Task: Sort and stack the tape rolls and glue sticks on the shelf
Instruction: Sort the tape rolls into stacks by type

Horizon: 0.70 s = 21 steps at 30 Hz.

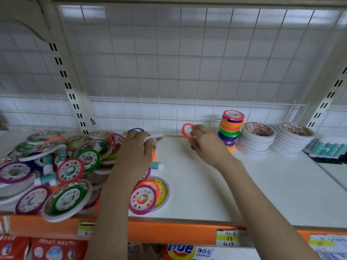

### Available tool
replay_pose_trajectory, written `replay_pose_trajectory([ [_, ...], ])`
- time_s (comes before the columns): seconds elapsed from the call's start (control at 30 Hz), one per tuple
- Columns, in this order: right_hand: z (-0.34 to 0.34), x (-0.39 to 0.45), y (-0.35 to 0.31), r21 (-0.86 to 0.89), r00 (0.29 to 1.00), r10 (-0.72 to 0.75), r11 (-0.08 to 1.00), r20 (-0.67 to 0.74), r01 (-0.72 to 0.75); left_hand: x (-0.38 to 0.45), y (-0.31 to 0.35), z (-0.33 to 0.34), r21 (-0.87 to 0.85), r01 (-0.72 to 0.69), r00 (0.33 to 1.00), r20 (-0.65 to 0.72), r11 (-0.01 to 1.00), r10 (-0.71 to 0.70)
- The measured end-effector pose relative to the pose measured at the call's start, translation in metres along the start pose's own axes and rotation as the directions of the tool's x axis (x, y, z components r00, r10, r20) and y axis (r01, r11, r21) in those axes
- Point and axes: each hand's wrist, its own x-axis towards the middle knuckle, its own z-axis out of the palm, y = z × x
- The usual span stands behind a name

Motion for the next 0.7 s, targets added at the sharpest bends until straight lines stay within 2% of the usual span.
replay_pose_trajectory([
  [0.1,-0.006,0.008,0.022,-0.095,0.997,0.073,0.993,0.041,-0.069,0.001,0.002,0.002,0.019,-0.077,0.997,-0.001,0.997,0.077],
  [0.23,-0.011,0.016,0.037,-0.190,0.987,0.115,0.978,0.116,-0.092,0.004,0.006,0.004,0.075,-0.094,0.995,0.022,0.993,0.093],
  [0.4,-0.007,0.024,0.039,-0.256,0.976,0.129,0.963,0.175,-0.082,0.007,0.004,0.007,0.095,-0.108,0.994,-0.017,0.990,0.110],
  [0.57,-0.001,0.029,0.041,-0.302,0.968,0.143,0.950,0.207,-0.076,0.010,0.002,0.010,0.138,-0.109,0.993,-0.029,0.984,0.114],
  [0.7,0.002,0.029,0.043,-0.303,0.976,0.141,0.949,0.167,-0.085,0.010,0.002,0.016,0.127,-0.122,0.992,-0.028,0.984,0.127],
])
